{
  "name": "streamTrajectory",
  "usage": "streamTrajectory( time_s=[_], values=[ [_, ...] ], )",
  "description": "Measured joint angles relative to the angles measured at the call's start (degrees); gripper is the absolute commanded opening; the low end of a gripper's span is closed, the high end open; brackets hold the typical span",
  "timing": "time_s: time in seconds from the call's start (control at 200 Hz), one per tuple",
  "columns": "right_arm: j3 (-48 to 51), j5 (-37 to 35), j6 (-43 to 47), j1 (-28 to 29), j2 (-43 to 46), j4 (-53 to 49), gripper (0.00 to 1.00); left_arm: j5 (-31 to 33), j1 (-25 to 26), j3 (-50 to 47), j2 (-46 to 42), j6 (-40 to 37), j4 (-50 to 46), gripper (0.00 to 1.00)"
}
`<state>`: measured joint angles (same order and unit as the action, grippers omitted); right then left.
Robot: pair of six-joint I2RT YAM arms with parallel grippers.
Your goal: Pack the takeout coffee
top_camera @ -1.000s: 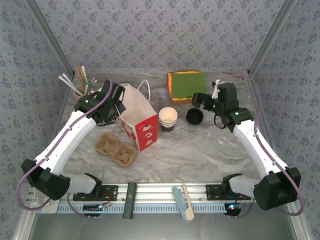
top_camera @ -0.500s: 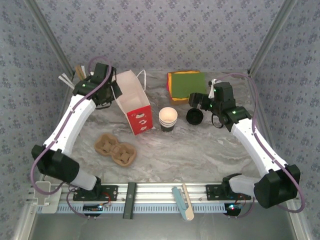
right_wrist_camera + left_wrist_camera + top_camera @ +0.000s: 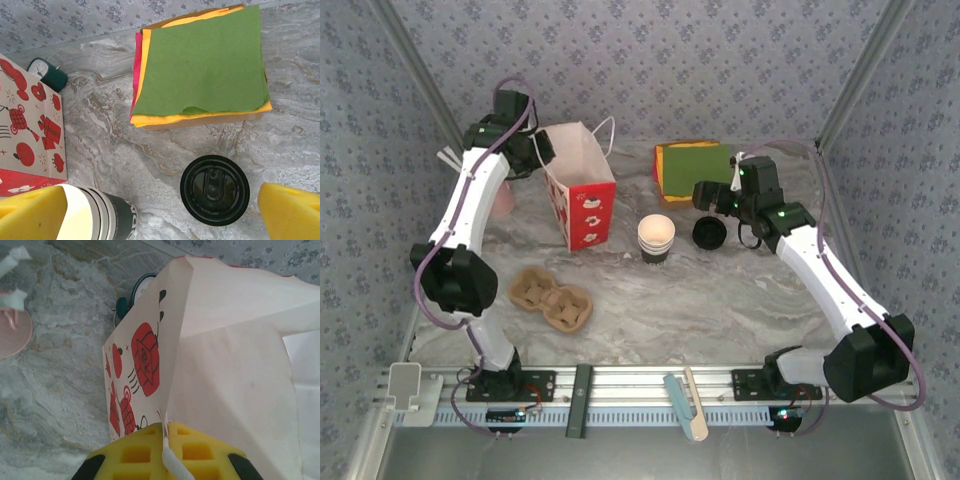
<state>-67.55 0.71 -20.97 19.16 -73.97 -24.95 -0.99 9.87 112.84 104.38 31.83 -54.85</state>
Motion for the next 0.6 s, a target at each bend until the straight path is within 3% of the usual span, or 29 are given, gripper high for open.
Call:
streamTrajectory(
  time_s=[0.26, 0.6],
  values=[
    [-0.5, -0.4, 0.0, 0.3, -0.4, -0.2, 1.0, -1.4, -0.7, 3.2, 2.1, -2.5, -0.9, 0.0],
    [-0.5, -0.6, 0.0, 0.7, -0.8, -0.2, 1.0, -2.9, -6.4, 4.5, 4.6, -4.5, -3.8, 0.02]
  ],
)
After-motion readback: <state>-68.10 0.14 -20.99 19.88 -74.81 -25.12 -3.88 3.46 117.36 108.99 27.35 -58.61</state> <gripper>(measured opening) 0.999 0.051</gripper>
